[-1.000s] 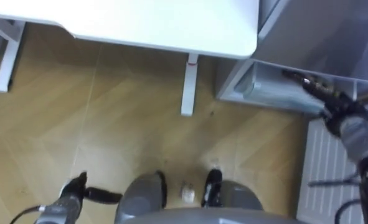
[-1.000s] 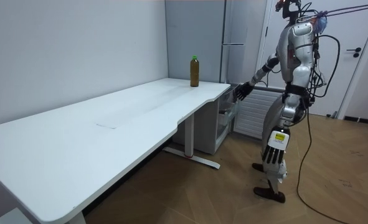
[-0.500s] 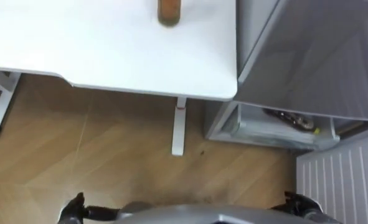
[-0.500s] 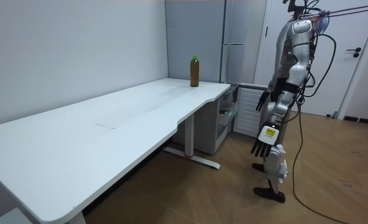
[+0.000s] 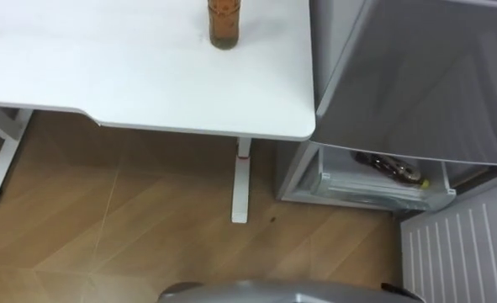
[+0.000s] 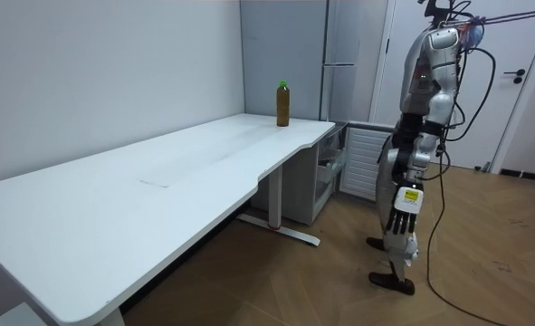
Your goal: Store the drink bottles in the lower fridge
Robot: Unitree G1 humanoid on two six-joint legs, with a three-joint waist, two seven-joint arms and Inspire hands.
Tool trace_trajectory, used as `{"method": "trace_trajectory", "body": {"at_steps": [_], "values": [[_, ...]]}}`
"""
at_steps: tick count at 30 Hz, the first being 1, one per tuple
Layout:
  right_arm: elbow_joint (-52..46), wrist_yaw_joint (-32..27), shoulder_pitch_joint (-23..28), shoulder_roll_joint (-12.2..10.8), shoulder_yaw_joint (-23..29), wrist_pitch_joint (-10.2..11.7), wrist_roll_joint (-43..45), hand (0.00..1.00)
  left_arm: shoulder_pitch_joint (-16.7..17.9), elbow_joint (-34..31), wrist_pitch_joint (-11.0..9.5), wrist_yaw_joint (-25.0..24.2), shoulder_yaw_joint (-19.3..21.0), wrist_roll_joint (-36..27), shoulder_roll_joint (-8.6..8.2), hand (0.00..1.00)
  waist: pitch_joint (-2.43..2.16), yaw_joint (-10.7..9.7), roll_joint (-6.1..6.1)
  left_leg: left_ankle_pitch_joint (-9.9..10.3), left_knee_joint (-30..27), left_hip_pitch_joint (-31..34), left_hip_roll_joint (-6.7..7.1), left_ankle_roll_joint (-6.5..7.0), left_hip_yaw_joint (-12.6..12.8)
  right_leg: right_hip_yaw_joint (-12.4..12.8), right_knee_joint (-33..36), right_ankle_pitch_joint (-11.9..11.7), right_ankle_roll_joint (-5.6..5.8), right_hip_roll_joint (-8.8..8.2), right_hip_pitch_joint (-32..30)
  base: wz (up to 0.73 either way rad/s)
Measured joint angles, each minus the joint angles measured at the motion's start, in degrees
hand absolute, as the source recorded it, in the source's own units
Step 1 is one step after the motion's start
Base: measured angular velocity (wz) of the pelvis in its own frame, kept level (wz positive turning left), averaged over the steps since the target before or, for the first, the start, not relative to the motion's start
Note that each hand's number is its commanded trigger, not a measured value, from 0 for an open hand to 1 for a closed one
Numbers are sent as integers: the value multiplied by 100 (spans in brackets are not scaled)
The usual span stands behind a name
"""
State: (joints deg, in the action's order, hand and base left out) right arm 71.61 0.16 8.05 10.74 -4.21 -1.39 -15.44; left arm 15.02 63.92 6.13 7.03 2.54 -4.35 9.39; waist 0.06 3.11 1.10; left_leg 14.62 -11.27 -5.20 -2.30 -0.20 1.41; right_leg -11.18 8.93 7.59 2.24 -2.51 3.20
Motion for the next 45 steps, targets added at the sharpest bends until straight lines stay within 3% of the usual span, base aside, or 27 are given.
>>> {"method": "trace_trajectory", "body": {"at_steps": [8,14,16,20,23,25,27,31,35,39,42,45], "values": [[54,-17,-42,-16,150,-90,20,0,-350,-75,-36,295,412,-119,-16,0,4,-15,-37,0,51,-27,-3,0,-2,-12,5,-1,0,3,11,0],[15,-71,4,-28,256,-110,83,0,-433,-404,-217,842,844,-1390,-111,0,18,-12,-74,0,113,-195,-4,1,35,67,10,-1,1,14,110,-5],[19,-121,7,-45,316,-107,102,0,-407,-692,-386,1274,1103,-1624,-152,0,21,27,-81,0,163,-276,-12,2,80,106,10,0,1,26,157,-9],[3,-207,-13,-93,319,-94,195,0,-368,-1640,-591,2058,1205,-1768,-200,0,22,37,-66,0,162,-290,-13,1,79,103,22,-1,0,26,157,0],[-41,-212,-3,-98,442,4,240,0,-373,-2585,-855,2751,1366,-1767,-221,0,14,34,-71,-3,164,-309,-14,-2,80,95,28,-2,-2,25,168,0],[-60,-278,-12,-101,468,105,240,0,-422,-3134,-1265,3294,1441,-1748,-179,0,4,42,-82,-5,171,-322,-14,-2,81,101,66,-1,-2,25,154,-3],[-61,-281,-8,-116,468,173,257,0,-437,-3494,-1484,3629,1477,-1746,-171,0,-1,42,-81,-5,173,-333,-14,-2,82,102,70,0,-2,25,153,-2],[-63,-245,-4,-129,552,329,459,0,-426,-4133,-1749,4110,1469,-1733,-173,0,-13,23,-68,-6,156,-351,-13,-1,64,120,67,1,-1,27,157,0],[-21,-230,31,-129,579,428,449,0,-341,-4990,-1782,4365,1468,-1352,-198,0,-22,31,-48,-5,167,-350,-12,-2,33,123,56,1,-1,31,167,1],[17,-131,45,-131,611,455,451,0,-346,-5887,-2092,4443,1460,-828,-131,0,-21,14,-117,-5,168,-384,-12,-1,31,114,59,1,-1,29,205,0],[17,-131,69,-131,605,461,441,0,-344,-6104,-2119,4402,1341,-493,-144,0,-19,-6,-185,-5,188,-432,-12,-2,32,112,59,3,1,29,253,0],[72,-118,22,-138,598,462,480,0,-345,-6557,-2098,4295,1246,-171,-177,0,-16,-27,-154,-4,176,-397,-12,-3,24,123,58,8,-6,30,215,0]]}}
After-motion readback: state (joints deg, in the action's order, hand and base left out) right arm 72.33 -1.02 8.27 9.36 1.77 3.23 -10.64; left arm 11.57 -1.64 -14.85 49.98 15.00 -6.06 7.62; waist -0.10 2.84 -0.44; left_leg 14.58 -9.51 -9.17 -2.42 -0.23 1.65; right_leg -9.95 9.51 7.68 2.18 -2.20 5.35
